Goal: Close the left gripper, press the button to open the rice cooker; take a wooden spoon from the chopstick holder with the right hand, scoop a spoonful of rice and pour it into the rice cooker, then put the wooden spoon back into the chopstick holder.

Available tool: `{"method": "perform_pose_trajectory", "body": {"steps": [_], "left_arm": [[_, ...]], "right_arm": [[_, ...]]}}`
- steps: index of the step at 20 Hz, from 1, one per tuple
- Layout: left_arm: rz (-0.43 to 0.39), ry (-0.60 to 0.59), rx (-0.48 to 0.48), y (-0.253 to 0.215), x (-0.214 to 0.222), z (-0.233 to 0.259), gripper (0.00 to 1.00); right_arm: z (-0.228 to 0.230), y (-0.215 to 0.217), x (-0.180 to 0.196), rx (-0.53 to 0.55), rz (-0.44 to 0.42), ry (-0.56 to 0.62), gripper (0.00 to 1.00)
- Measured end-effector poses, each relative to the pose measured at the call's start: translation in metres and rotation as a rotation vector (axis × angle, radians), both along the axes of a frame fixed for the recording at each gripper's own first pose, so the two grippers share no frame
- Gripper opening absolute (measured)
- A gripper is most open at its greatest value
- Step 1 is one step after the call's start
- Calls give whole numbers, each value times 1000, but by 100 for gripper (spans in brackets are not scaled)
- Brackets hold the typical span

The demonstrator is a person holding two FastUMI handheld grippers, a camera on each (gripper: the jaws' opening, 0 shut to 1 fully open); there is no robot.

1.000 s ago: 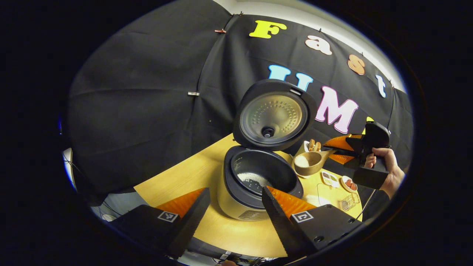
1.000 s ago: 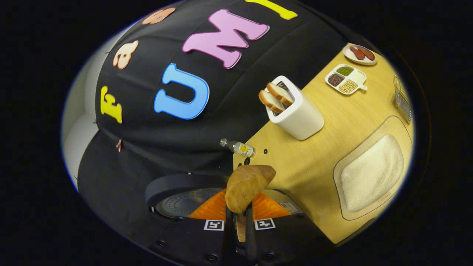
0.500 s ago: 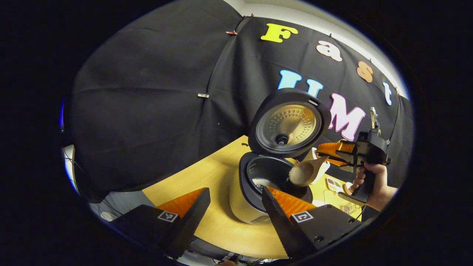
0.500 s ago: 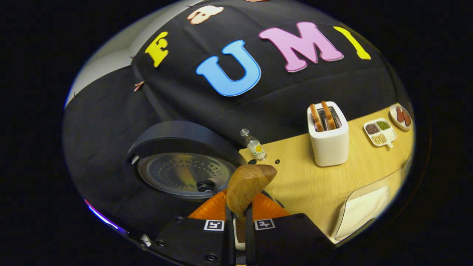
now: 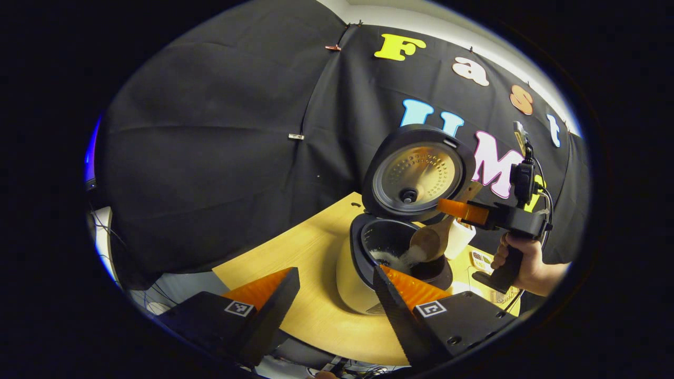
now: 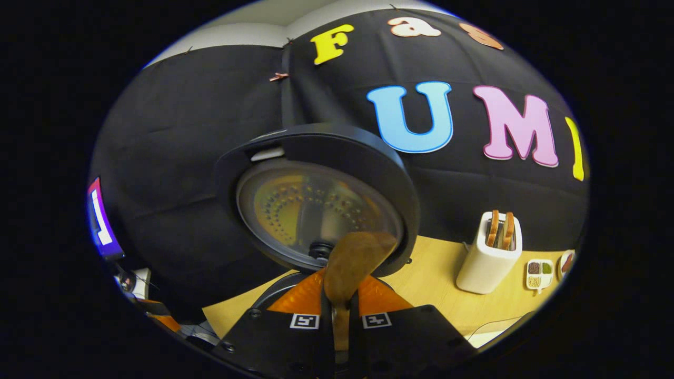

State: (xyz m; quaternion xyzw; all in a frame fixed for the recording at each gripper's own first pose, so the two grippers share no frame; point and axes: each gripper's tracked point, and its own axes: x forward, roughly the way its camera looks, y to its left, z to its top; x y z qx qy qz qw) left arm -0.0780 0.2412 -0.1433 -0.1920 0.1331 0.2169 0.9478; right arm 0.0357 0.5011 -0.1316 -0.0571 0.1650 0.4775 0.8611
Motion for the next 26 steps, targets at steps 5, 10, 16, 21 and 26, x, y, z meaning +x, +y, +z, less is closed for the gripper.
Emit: {"method": "perform_pose_trajectory", "body": {"steps": [5, 10, 16, 21, 26], "left_arm": [[13, 0, 4, -3, -4, -2, 96], [26, 2, 31, -3, -4, 1, 95], [20, 1, 41, -14, 2, -1, 95], [-27, -13, 51, -33, 16, 6, 95], [-84, -34, 39, -61, 36, 15, 95]], "right_arm": [[-13, 9, -25, -95, 171, -177, 15], [-22, 10, -49, -143, 282, -257, 15], [-14, 7, -59, -105, 270, -206, 15], [9, -14, -44, -16, 157, 4, 15], [43, -58, -1, 122, -36, 193, 14]]}}
